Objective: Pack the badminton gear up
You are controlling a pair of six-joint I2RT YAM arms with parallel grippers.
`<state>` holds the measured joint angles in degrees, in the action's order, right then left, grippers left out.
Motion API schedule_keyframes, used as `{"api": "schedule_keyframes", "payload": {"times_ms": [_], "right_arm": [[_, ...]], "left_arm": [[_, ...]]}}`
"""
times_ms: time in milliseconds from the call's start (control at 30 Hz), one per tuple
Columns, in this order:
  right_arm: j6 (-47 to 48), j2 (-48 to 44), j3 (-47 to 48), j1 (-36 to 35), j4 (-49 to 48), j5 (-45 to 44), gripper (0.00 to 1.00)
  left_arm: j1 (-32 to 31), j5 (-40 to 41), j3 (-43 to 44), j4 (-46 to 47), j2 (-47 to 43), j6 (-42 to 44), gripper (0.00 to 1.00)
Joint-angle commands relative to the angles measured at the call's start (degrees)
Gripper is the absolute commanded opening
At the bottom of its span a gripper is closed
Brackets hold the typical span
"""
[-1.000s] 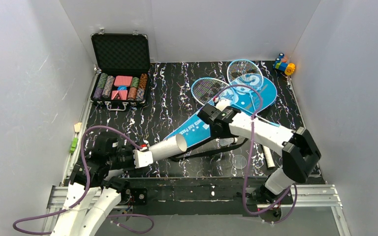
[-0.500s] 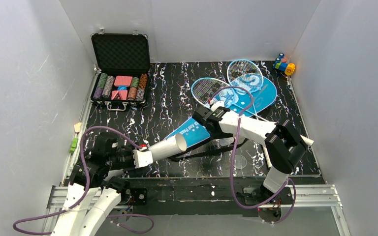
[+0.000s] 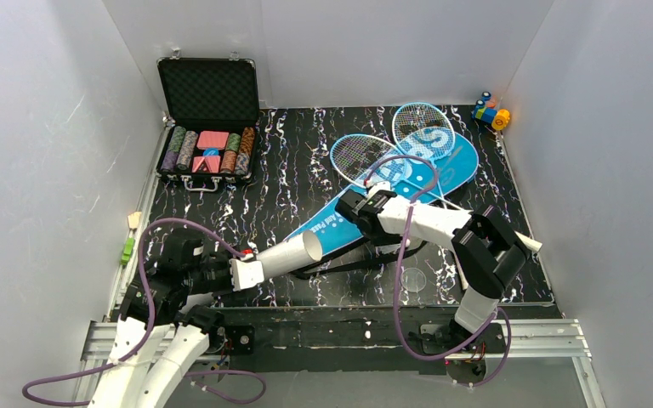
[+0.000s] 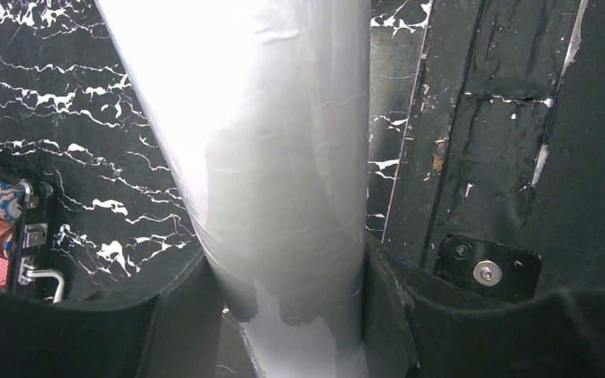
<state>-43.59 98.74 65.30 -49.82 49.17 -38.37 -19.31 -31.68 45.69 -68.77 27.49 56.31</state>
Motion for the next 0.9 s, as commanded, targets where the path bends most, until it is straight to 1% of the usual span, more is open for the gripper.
{"api": "schedule_keyframes", "payload": {"times_ms": [0,67,233,367,400,467,600,667,733,867], "right_arm": [[-2.0,-2.8,-0.6,0.3,0.6,-2.8,0.22],[-2.5,-4.7,-0.3,0.2,1.6,-3.2,0.13],[-2.7,-13.3,2.5,0.1,5.4,-0.9,0.02],[-1.1,-23.7,3.7,0.0,6.0,5.7,0.01],[-0.4,-26.8,3.5,0.0,5.3,8.5,0.01],[1.6,-34.6,2.3,0.0,1.0,18.0,0.01],[2.8,-49.3,-2.5,0.0,-11.4,36.7,0.01],[2.0,-54.5,-4.6,0.0,-16.9,45.1,0.01],[0.6,-57.2,-5.4,0.0,-19.7,50.2,0.01],[-3.2,-57.1,-6.1,0.0,-24.8,56.3,0.01]], "left_arm": [[-0.2,-0.7,1.7,1.0,-0.6,-0.6,0.44],[-0.2,-0.7,1.5,1.2,-0.7,-1.1,0.44],[-0.2,-0.9,0.5,1.6,-1.0,-1.0,0.44],[-0.2,-1.4,0.2,2.3,-0.6,-1.0,0.43],[-0.2,-1.5,0.2,2.5,-0.4,-1.2,0.44],[-0.2,-1.6,-0.1,3.7,-0.4,-1.6,0.44],[-0.2,-2.5,-1.1,6.0,-1.3,-1.8,0.44],[-0.2,-2.9,-1.4,7.1,-1.5,-1.7,0.44],[-0.2,-3.1,-1.5,7.4,-1.2,-1.6,0.44],[-0.2,-3.5,-0.9,7.4,0.2,-1.2,0.44]]}}
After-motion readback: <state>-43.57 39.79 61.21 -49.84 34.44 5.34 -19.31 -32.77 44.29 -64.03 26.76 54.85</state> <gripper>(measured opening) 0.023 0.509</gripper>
